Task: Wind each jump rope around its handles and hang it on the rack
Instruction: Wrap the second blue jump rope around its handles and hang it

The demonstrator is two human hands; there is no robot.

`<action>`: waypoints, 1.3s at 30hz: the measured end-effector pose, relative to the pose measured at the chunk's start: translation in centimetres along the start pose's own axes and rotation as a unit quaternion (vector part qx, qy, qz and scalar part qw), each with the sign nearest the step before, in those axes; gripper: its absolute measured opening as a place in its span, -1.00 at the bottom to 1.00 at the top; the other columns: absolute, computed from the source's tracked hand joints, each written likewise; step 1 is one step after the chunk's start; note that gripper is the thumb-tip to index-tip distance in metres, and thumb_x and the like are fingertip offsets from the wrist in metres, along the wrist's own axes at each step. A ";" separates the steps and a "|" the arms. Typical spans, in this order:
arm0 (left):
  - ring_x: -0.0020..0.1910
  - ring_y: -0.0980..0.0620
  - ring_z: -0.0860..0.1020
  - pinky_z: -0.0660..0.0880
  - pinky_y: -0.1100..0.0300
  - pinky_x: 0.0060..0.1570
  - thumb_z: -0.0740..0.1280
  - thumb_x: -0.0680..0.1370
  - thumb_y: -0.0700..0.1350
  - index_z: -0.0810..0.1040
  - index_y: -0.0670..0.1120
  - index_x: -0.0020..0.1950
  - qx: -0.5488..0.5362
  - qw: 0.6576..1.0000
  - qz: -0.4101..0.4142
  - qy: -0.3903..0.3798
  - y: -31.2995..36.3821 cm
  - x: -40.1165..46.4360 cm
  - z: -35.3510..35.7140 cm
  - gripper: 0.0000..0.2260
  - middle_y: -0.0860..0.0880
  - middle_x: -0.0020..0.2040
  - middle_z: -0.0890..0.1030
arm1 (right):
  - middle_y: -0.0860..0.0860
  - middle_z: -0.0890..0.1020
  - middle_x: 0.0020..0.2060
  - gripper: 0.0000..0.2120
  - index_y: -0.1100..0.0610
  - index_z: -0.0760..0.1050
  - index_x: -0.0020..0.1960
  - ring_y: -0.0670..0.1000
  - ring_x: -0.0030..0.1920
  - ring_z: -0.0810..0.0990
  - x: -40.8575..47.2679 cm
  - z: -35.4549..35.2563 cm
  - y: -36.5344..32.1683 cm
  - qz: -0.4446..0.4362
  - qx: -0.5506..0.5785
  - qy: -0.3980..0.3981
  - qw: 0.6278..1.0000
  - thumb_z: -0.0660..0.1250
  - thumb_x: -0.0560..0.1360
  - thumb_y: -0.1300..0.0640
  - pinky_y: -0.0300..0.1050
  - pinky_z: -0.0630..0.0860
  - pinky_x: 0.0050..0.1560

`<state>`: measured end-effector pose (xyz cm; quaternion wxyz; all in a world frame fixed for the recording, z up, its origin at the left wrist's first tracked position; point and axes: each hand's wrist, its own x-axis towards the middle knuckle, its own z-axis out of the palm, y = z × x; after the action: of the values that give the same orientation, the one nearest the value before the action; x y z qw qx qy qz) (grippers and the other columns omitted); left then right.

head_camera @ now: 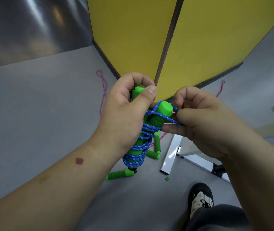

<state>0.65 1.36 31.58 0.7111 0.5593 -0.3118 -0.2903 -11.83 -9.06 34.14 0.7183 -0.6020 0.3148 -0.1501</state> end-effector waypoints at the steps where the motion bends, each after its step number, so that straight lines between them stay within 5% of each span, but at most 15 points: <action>1: -0.20 -0.08 0.54 0.57 0.01 -0.20 0.35 0.56 -0.12 0.57 0.00 -0.07 0.004 1.000 -0.001 -0.001 0.0 -0.1 0.0 -0.97 -0.31 -0.13 0.55 | 0.23 0.48 -0.10 -0.62 0.17 0.39 -0.21 0.22 -0.07 0.66 0.0 0.2 0.0 -0.003 0.003 0.010 1.000 0.06 0.47 0.62 -0.10 0.68 -0.27; 5: -0.17 -0.15 0.50 0.51 -0.09 -0.16 0.35 0.56 -0.10 0.58 0.05 -0.11 -0.015 1.000 -0.012 0.013 -0.2 0.2 -0.1 -0.92 -0.24 -0.13 0.53 | 0.21 0.63 -0.22 -0.61 0.17 0.44 -0.27 0.15 -0.19 0.73 -0.2 0.5 -0.1 -0.007 0.026 0.025 0.999 0.08 0.55 0.56 0.00 0.72 -0.17; 9: -0.19 -0.09 0.52 0.53 0.02 -0.22 0.34 0.55 -0.07 0.56 0.01 0.00 -0.038 0.998 -0.045 -0.024 -0.2 0.2 -0.2 -0.95 -0.15 -0.12 0.52 | 0.18 0.66 -0.28 -0.62 0.21 0.54 -0.27 0.11 -0.25 0.72 -0.2 0.5 -0.2 0.000 0.043 0.061 0.997 0.11 0.57 0.51 -0.01 0.71 -0.18; 16: -0.13 -0.12 0.49 0.49 -0.07 -0.13 0.31 0.35 -0.31 0.44 0.13 0.23 0.001 0.984 -0.084 -0.155 -0.3 0.6 -1.2 -0.47 -0.12 -0.02 0.46 | 0.09 0.70 -0.25 -0.65 0.15 0.66 -0.16 0.03 -0.27 0.71 -0.1 0.0 -0.4 -0.015 0.066 0.089 0.994 0.21 0.55 0.48 -0.09 0.67 -0.27; 22: -0.03 -0.24 0.71 0.64 -0.34 0.04 0.48 0.38 -0.17 0.51 0.09 0.22 0.072 0.987 -0.102 -0.102 -1.1 1.1 -1.6 -0.55 -0.14 0.01 0.69 | -0.02 0.69 -0.28 -0.69 0.16 0.67 -0.02 -0.09 -0.25 0.67 0.2 -0.2 -0.5 -0.083 0.096 0.114 0.985 0.28 0.51 0.50 -0.23 0.60 -0.18; 27: -0.07 -0.05 0.73 0.66 -0.23 0.01 0.49 0.38 -0.03 0.52 0.19 0.17 0.146 0.983 -0.089 -0.069 -0.9 1.2 -1.6 -0.61 0.11 -0.04 0.69 | 0.02 0.69 -0.23 -0.53 0.14 0.70 -0.05 -0.03 -0.18 0.63 0.2 -0.1 -0.3 -0.138 0.091 0.118 0.979 0.19 0.47 0.61 -0.16 0.57 -0.08; 32: -0.12 0.09 0.71 0.67 -0.15 0.00 0.51 0.46 0.06 0.47 0.23 0.23 0.184 0.977 -0.091 -0.063 -0.5 1.1 -1.5 -0.61 0.26 -0.03 0.63 | 0.04 0.57 -0.33 -0.55 0.18 0.63 0.00 -0.05 -0.36 0.58 0.2 0.1 -0.4 -0.110 0.199 0.091 0.970 0.09 0.50 0.59 -0.02 0.67 -0.05; 35: -0.09 0.03 0.72 0.67 -0.20 -0.01 0.50 0.45 0.09 0.45 0.23 0.28 0.177 0.976 -0.102 -0.079 -0.4 1.2 -1.6 -0.56 0.17 -0.03 0.66 | 0.01 0.44 -0.41 -0.54 0.17 0.56 0.04 -0.05 -0.47 0.36 0.2 -0.3 -0.4 -0.089 0.209 0.057 0.972 0.00 0.44 0.52 -0.08 0.54 -0.22; 39: -0.07 -0.14 0.72 0.68 -0.26 -0.02 0.53 0.40 -0.01 0.44 0.30 0.33 0.129 0.977 -0.125 -0.118 -0.3 1.3 -1.9 -0.44 0.04 -0.03 0.67 | 0.02 0.34 -0.48 -0.65 0.17 0.64 -0.15 -0.02 -0.44 0.25 0.4 -1.2 -0.6 -0.102 0.030 0.071 0.992 0.12 0.25 0.34 -0.13 0.18 -0.33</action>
<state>2.91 1.46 31.07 0.5492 0.6429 -0.3561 -0.3978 -12.22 -10.34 34.50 0.6930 -0.5970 0.2971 -0.2740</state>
